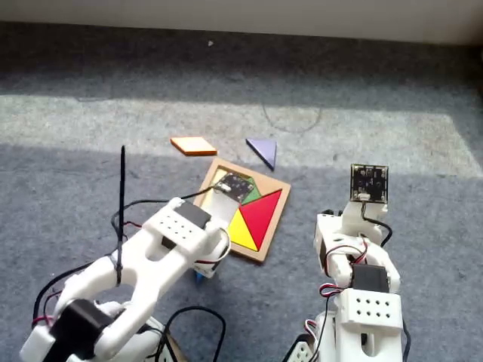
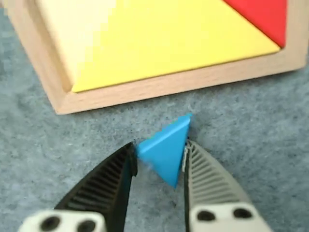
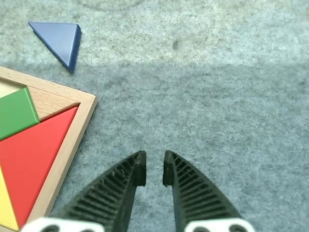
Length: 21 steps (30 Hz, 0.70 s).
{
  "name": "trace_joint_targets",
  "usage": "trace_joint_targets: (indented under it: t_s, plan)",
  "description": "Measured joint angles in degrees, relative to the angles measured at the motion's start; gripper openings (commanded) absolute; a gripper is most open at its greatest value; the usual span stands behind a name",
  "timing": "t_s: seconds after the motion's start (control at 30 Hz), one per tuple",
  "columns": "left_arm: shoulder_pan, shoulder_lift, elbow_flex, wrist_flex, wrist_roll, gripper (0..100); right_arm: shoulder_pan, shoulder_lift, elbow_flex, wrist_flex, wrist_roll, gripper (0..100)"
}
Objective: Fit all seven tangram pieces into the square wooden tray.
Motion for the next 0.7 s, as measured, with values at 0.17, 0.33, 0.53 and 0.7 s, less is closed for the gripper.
trace_joint_targets:
  t_s: [0.17, 0.33, 0.53, 0.7]
  plan:
    - [-0.3, -9.1, 0.0, 1.4, 0.0, 1, 0.0, 0.0, 0.0, 0.0, 0.0, 7.7]
    - [-0.3, -13.8, 0.0, -1.3, 0.0, 1, 0.0, 0.0, 0.0, 0.0, 0.0, 7.7]
    - [-0.3, -9.0, -5.1, -3.2, -3.4, 1, 0.0, 0.0, 0.0, 0.0, 0.0, 7.7]
    - [-0.3, 1.7, -12.8, -3.2, -7.6, 1, 0.0, 0.0, 0.0, 0.0, 0.0, 7.7]
